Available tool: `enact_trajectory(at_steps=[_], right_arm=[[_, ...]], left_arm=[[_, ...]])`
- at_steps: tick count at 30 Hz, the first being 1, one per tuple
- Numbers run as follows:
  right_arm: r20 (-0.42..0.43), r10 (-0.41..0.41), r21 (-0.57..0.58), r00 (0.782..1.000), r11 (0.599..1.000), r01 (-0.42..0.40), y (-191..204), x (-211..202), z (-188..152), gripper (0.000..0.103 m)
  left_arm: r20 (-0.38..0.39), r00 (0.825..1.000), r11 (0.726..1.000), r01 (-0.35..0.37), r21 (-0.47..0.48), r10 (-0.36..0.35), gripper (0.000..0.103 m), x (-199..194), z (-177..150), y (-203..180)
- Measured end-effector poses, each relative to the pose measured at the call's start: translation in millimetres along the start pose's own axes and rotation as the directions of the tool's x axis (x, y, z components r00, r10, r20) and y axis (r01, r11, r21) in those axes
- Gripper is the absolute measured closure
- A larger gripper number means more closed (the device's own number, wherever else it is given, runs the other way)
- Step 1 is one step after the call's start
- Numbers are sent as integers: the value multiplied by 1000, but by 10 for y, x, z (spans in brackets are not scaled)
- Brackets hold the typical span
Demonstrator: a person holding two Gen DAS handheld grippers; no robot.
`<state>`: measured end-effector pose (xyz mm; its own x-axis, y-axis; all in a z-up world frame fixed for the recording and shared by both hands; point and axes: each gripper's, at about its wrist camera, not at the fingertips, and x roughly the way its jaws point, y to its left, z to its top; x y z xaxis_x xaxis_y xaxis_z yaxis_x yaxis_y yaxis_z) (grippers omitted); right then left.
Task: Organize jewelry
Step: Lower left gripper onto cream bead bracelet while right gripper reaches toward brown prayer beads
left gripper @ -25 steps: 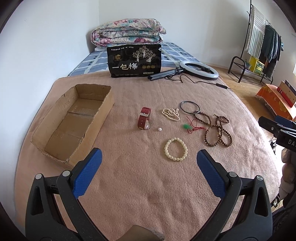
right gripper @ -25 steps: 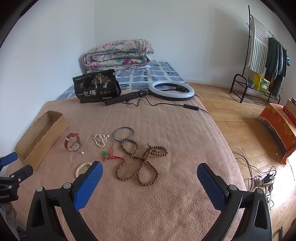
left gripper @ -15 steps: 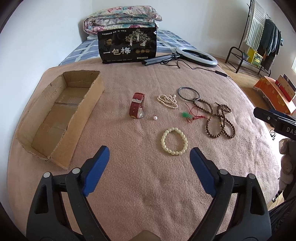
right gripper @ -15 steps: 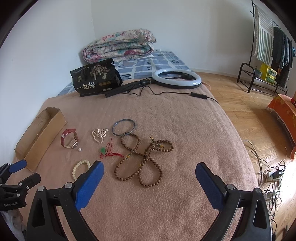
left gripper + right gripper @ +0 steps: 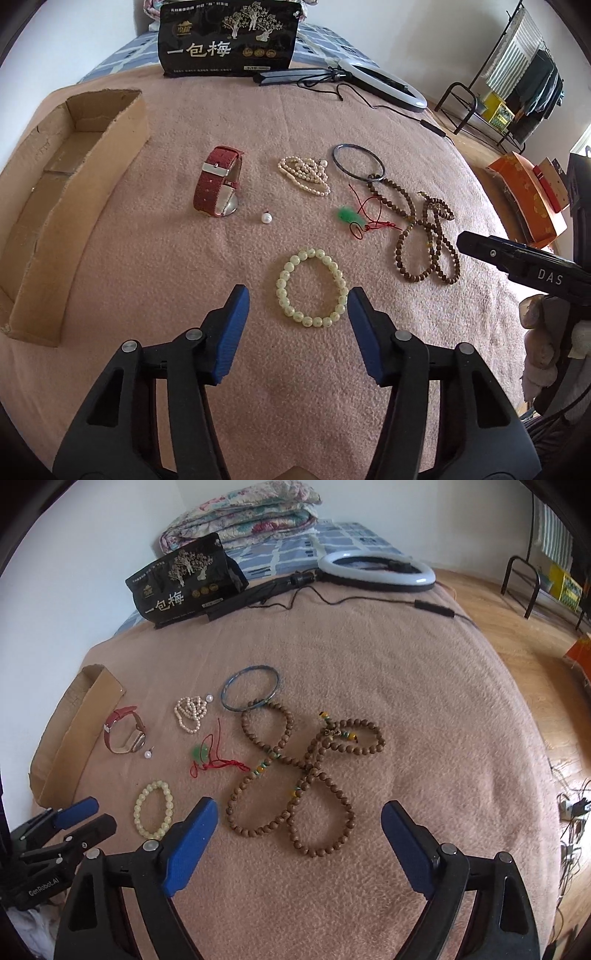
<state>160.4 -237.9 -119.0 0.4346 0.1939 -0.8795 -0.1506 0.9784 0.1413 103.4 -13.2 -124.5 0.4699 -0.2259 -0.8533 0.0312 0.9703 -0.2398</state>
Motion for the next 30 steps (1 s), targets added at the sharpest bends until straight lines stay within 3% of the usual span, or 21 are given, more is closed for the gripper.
enact_trajectory(at_steps=[10,20,30], right_arm=[[-79,8,49,997,999,-5,-138,405,215,18],[-127,54,115,990,993,-40,-189,607,349,22],[-145,-28,61,989,997,37,-93,757,403,22]], left_arm=[[-66,998,1000,1,1,-1,57,338,59,18],[-84,996,1000,-23,2,24,72,485,83,75],[-76,995,998,-59,20,60,86,531,106,55]])
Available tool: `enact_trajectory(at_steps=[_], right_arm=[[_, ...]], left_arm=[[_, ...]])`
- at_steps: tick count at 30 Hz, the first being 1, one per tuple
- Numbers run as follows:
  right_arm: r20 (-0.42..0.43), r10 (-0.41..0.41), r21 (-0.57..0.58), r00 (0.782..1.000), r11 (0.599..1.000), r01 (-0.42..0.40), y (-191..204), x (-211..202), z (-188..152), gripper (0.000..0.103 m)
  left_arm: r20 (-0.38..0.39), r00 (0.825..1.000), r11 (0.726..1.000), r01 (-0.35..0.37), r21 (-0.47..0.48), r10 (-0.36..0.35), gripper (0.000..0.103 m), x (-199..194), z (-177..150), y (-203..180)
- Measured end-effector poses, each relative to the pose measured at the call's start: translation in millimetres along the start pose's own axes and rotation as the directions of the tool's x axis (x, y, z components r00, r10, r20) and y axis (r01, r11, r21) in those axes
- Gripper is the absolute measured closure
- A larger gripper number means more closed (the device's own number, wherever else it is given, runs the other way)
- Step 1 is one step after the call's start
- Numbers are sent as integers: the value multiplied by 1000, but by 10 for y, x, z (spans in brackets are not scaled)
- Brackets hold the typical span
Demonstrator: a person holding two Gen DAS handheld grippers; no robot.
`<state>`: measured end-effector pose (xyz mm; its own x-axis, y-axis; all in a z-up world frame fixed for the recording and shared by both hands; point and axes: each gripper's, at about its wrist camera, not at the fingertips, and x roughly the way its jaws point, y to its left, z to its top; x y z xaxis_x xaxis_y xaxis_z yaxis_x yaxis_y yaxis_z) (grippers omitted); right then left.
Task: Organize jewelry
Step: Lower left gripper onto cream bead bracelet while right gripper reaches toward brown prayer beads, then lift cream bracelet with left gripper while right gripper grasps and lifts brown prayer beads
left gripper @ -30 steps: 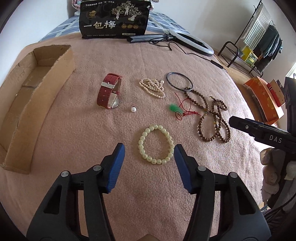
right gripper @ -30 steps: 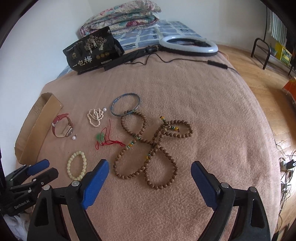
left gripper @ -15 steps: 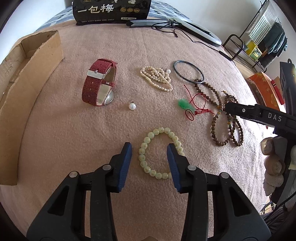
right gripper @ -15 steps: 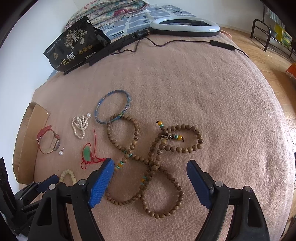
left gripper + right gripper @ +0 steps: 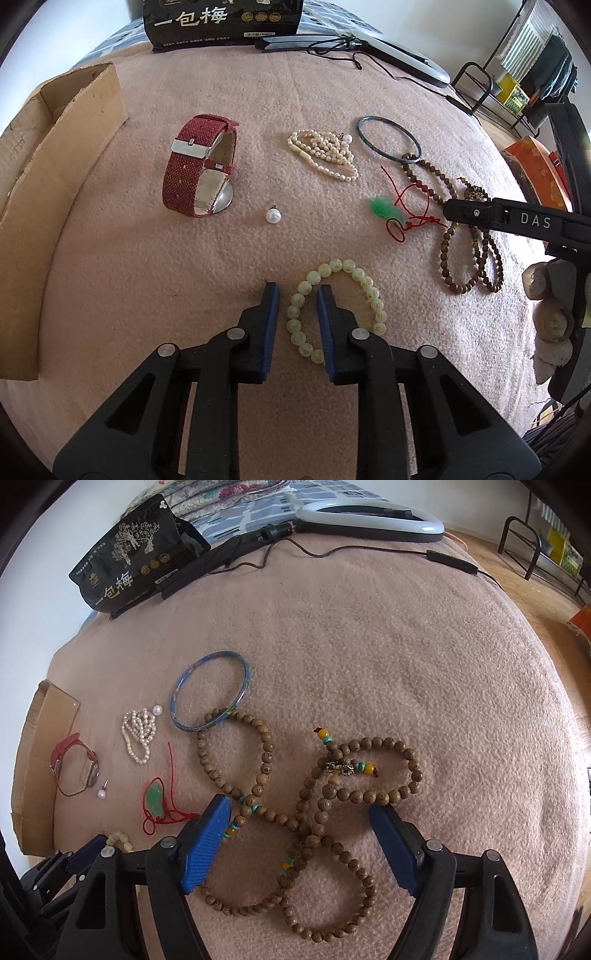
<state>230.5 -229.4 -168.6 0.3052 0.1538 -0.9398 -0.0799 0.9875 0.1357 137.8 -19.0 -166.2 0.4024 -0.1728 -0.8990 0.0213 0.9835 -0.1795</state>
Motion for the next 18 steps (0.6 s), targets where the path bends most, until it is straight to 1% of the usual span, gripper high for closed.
enact_trajectory(at_steps=[2,4,7,9,10,12,13,15,18], right_arm=[[0,-29,-23,1000,999,29,51,33,18,22],[3,-56,-38,998,998,56,80,50,34,25],[11,-90,-56,996,994,90,116,62,53,34],[19,-106,-65,994,992,107,104,47,44,48],[23,-109,-67,994,992,110,102,41,48,52],[28,-104,-64,994,992,106,66,15,45,71],[29,-98,-61,995,993,99,44,3,44,75],[29,-71,-49,997,996,72,-21,-36,16,87],[28,-17,-19,999,1000,17,-106,-92,-14,90]], left_arm=[[3,1000,1000,-5,3,5,89,6,7,4],[7,1000,1000,-5,2,5,93,8,12,12],[12,1000,1000,-4,0,4,95,6,16,23],[16,1000,1000,1,-6,0,96,-5,15,31],[17,1000,1000,4,-11,-4,98,-14,13,35],[20,1000,1000,12,-21,-12,98,-34,17,44],[24,1000,1000,16,-24,-16,98,-48,19,46],[35,999,1000,24,-20,-23,98,-92,11,38],[52,998,999,33,-12,-32,98,-166,-2,27]])
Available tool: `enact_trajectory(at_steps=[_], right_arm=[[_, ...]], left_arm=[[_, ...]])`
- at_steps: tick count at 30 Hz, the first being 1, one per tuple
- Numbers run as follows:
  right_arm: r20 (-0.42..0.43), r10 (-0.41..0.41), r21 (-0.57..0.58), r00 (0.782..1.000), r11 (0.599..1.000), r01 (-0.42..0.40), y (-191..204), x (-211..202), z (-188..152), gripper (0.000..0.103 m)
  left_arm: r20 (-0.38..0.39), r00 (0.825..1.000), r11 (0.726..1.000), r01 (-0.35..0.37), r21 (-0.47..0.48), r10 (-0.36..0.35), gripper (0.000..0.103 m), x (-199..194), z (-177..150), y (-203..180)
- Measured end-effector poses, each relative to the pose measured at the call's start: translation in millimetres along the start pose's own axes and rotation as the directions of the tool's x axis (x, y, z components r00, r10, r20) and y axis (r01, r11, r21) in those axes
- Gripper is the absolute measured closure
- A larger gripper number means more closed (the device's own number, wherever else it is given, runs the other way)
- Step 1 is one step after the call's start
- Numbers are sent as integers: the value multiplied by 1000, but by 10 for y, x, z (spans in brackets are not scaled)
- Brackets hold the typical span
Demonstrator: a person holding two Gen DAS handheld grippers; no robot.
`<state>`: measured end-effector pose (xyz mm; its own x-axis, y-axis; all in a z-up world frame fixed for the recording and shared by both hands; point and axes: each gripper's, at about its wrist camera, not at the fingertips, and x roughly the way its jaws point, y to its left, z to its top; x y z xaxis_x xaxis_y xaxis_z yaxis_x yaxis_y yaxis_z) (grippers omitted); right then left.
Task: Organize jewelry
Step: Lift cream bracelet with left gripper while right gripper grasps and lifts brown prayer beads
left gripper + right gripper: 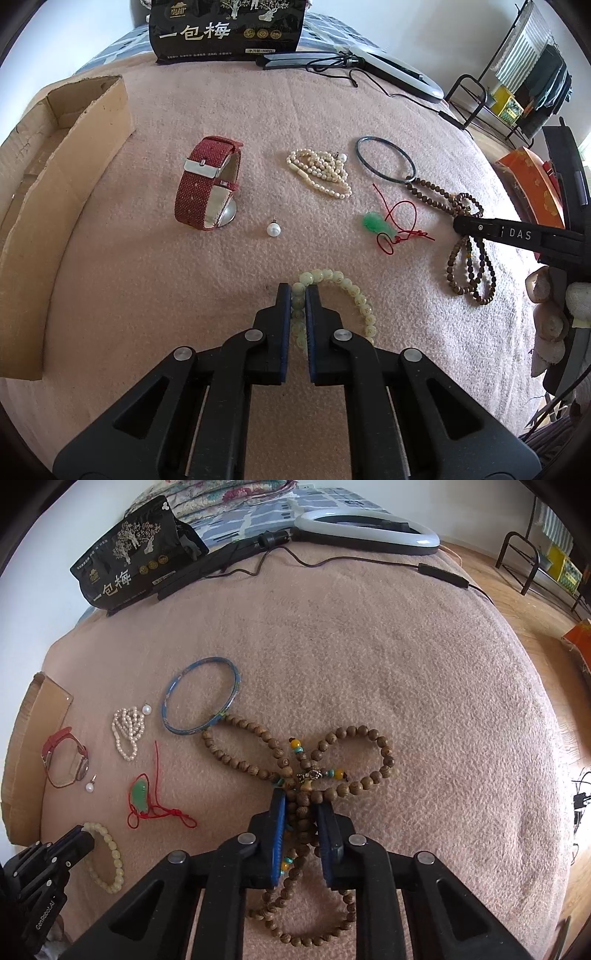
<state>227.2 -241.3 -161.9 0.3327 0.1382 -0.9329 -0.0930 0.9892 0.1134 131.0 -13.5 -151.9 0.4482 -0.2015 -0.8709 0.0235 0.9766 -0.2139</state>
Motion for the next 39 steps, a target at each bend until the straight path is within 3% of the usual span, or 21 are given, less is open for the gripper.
enact_trajectory(at_steps=[4,18,25,39], right_arm=[[16,56,31,998,998,-57,-51,-118,-20,92],[163,108,-13,981,994,-107,64,-781,-37,92],[251,125,-84,960,991,-107,286,-1195,-79,92],[334,250,-253,909,953,-169,1071,-1769,-138,93]], left_arm=[[24,1000,1000,20,-2,-20,98,-123,7,-11],[132,988,996,82,-32,-77,98,-606,90,52],[211,973,992,109,-63,-94,98,-963,163,197],[331,943,997,57,-52,-37,98,-1626,240,507]])
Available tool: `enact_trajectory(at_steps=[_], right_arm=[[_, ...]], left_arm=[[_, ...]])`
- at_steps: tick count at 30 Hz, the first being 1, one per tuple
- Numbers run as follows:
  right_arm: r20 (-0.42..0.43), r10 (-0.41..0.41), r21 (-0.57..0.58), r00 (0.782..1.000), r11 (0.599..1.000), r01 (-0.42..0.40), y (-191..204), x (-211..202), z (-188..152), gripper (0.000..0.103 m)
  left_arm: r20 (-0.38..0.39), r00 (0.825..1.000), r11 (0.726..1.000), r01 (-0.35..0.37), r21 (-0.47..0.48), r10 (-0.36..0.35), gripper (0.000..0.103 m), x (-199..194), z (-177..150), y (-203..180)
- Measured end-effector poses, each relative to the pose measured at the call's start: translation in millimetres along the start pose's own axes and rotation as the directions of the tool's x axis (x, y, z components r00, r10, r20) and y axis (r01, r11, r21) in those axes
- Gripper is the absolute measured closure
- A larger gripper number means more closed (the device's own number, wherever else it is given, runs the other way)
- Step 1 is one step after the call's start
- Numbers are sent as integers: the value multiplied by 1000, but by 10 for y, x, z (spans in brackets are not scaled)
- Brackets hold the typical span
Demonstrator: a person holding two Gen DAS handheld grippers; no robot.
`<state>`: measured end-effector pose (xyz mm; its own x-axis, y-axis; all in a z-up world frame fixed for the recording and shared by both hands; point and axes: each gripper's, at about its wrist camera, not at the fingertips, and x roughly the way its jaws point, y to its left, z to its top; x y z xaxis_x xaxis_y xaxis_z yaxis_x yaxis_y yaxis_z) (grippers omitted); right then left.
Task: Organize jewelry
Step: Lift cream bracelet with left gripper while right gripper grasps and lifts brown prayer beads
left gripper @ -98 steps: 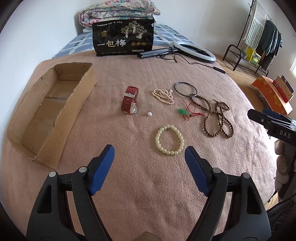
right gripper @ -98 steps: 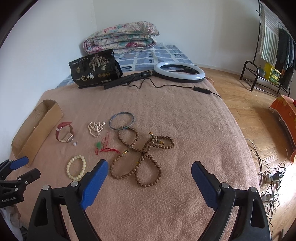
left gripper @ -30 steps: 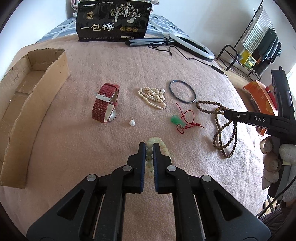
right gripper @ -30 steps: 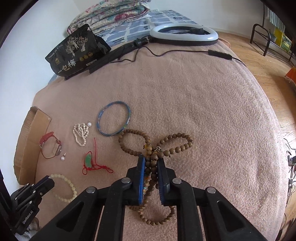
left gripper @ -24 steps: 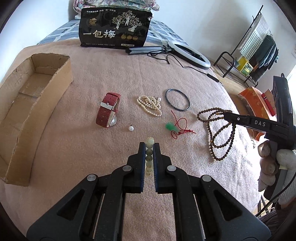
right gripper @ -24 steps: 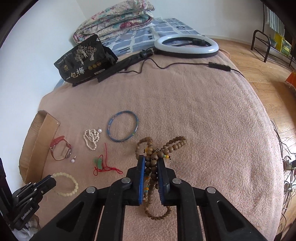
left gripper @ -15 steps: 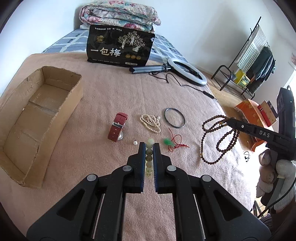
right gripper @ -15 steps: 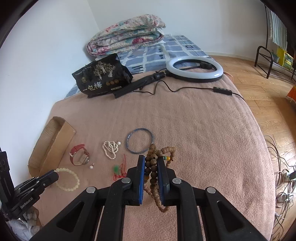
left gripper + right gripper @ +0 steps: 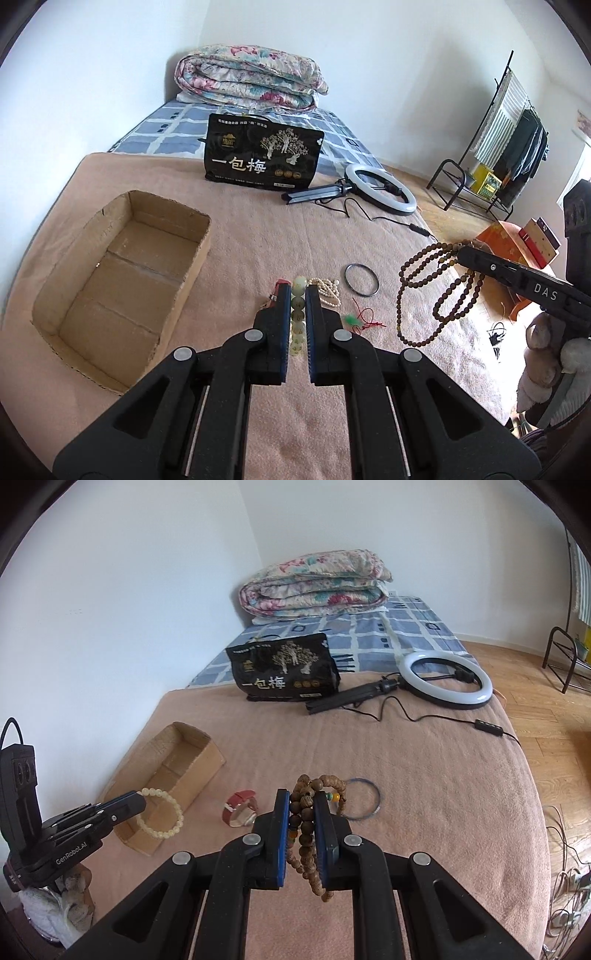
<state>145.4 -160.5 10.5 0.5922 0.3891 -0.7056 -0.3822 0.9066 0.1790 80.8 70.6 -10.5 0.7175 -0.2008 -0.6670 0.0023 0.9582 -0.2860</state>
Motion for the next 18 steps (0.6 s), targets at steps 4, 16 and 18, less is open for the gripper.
enact_trajectory(at_steps=[4,16,18], right_arm=[[4,57,-30,998,998,-57,256,33,98,92],[1,164,-129,987,978,-162,1032,324,378,93],[-4,179,-142,984,974,-178,1160,391,404,93]], left_arm=[[12,1000,1000,-22,-14,23,98,-123,74,200],[25,992,989,-120,-83,123,98,-360,121,975],[24,990,987,-133,-95,136,98,-385,108,1096]])
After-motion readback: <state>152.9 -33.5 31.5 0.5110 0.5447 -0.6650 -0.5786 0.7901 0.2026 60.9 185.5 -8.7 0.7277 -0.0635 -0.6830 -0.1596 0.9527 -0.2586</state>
